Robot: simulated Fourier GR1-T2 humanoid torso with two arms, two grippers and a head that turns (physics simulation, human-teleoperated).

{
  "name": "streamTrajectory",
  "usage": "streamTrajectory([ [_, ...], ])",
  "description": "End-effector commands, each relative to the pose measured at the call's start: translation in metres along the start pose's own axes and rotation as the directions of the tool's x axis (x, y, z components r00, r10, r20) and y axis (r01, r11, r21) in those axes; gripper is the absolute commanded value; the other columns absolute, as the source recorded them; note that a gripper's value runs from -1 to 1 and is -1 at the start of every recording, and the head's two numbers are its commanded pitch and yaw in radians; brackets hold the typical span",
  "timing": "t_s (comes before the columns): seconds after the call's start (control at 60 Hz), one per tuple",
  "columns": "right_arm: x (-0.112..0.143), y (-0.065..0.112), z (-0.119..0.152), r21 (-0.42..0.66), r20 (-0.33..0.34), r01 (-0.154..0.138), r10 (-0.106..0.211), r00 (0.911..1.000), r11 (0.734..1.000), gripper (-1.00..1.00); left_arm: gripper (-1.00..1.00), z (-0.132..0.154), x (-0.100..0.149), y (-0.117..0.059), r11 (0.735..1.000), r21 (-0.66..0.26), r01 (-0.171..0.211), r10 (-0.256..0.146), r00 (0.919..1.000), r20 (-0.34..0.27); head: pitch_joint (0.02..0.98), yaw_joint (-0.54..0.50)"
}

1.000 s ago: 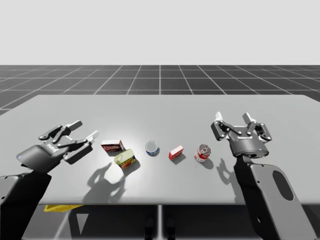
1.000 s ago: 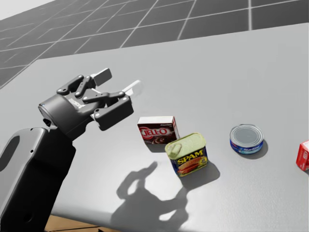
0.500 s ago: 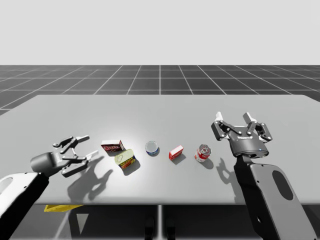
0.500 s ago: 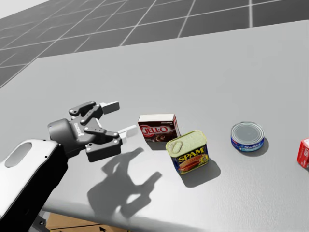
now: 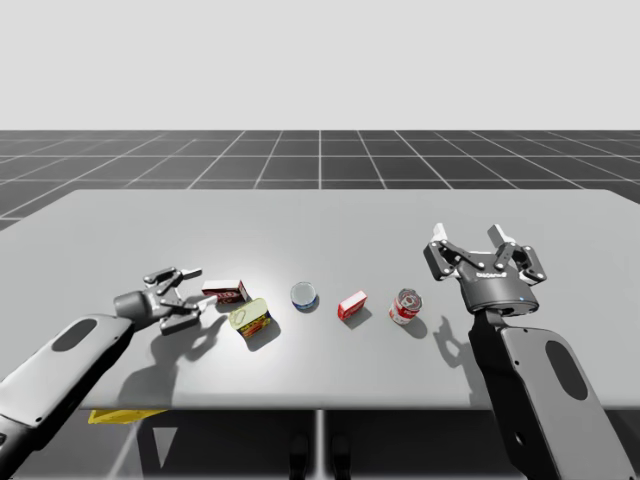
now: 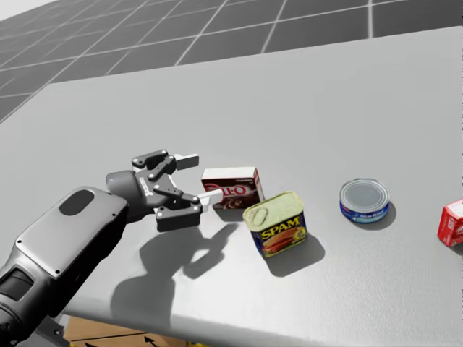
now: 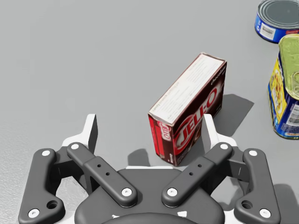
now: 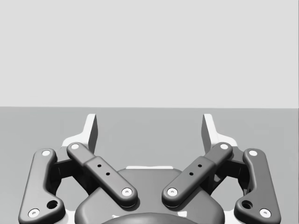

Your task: Lift the pudding box off the table.

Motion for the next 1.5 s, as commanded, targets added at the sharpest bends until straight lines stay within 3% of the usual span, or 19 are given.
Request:
streamTrajectory([
  [0.017,0.000,-0.001,0.000,-0.001,0.002,-0.002,0.002,1.0000,1.000,-1.00,-1.00,-0.014,-0.005,-0.007,0.987,-0.159,-0.027,0.025,0.9996,-0.016,0.781,0.38],
  [0.333,0.000,-0.001,0.000,-0.001,0.001,-0.004,0.004,1.0000,1.000,-1.00,-1.00,-0.025,-0.004,-0.021,0.963,-0.270,-0.008,0.005,0.9999,-0.012,0.781,0.37],
  [0.383,0.000,-0.001,0.000,0.000,0.001,-0.004,0.004,1.0000,1.000,-1.00,-0.86,-0.024,-0.006,-0.023,0.957,-0.290,-0.003,0.000,0.9999,-0.011,0.780,0.37],
  [0.45,0.000,-0.001,-0.001,-0.001,0.001,-0.005,0.005,1.0000,1.000,-1.00,-0.43,-0.023,-0.007,-0.025,0.955,-0.297,-0.006,0.002,0.9999,-0.014,0.780,0.37],
  [0.467,0.000,-0.001,-0.001,0.000,0.001,-0.005,0.005,1.0000,1.000,-1.00,-0.23,-0.023,-0.007,-0.025,0.955,-0.297,-0.006,0.002,0.9999,-0.015,0.780,0.37],
  [0.5,0.000,0.000,-0.001,0.000,0.001,-0.005,0.005,1.0000,1.000,-1.00,0.49,-0.023,-0.009,-0.025,0.953,-0.304,-0.009,0.005,0.9999,-0.016,0.779,0.37],
  [0.533,0.000,0.000,-0.001,0.000,0.001,-0.006,0.006,1.0000,1.000,-1.00,0.85,-0.022,-0.010,-0.026,0.950,-0.312,-0.008,0.003,0.9999,-0.017,0.779,0.37],
  [0.55,0.000,0.000,-0.001,0.000,0.001,-0.006,0.006,1.0000,1.000,-1.00,0.91,-0.022,-0.010,-0.026,0.949,-0.315,-0.008,0.002,0.9998,-0.017,0.778,0.37],
  [0.717,0.000,0.000,-0.001,0.001,0.000,-0.008,0.008,1.0000,1.000,-1.00,0.98,-0.020,-0.013,-0.027,0.942,-0.335,0.001,-0.010,0.9996,-0.027,0.743,0.37],
  [1.05,0.000,-0.002,-0.001,-0.008,0.004,-0.008,0.008,1.0000,1.000,-1.00,1.00,-0.016,-0.012,-0.029,0.936,-0.353,0.012,-0.020,0.9997,-0.017,0.499,0.38],
  [1.267,0.000,-0.004,-0.001,-0.008,0.003,-0.002,0.002,1.0000,1.000,-1.00,1.00,-0.013,-0.002,-0.031,0.937,-0.349,0.035,-0.037,0.9993,0.001,0.444,0.39],
  [1.5,-0.001,-0.006,-0.002,-0.011,0.003,0.001,-0.001,1.0000,1.000,-1.00,1.00,-0.004,0.032,-0.035,0.937,-0.333,0.108,-0.107,0.9940,0.023,0.437,0.39],
])
